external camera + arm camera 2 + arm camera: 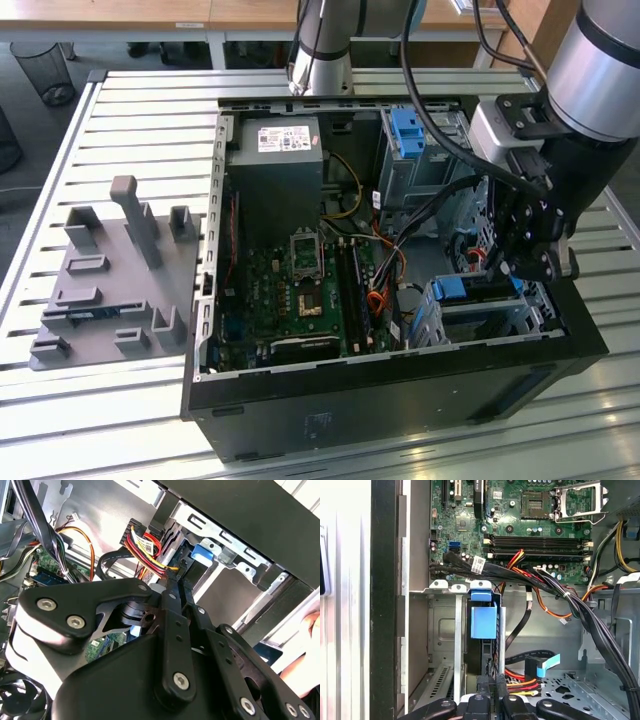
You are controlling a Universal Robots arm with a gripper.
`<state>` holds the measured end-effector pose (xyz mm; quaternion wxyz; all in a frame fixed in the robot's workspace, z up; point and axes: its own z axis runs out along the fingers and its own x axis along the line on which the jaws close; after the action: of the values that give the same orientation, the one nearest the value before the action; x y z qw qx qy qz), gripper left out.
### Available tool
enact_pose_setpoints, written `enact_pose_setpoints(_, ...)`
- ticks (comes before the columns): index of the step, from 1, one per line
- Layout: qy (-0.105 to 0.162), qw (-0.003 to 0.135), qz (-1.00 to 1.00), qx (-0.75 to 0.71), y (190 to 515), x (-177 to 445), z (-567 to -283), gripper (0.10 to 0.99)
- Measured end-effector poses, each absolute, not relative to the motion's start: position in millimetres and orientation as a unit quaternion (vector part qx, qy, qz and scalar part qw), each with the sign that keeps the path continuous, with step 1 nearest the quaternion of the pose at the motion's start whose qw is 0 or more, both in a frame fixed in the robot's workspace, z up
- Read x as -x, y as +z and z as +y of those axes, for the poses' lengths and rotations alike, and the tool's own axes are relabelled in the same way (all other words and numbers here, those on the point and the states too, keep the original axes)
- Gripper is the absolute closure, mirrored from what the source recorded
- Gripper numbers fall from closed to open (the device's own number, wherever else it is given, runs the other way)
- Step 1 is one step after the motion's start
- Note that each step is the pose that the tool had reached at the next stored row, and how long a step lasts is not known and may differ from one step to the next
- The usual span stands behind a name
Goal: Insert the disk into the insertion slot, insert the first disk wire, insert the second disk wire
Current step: 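Insert the first disk wire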
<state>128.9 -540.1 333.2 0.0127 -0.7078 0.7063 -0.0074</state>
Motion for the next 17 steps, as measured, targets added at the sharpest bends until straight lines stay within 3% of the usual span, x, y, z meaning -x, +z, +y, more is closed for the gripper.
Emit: enact_pose_setpoints(17,-0.007,0.013,0.706,0.708,329.6,-128.9,-540.1,0.922)
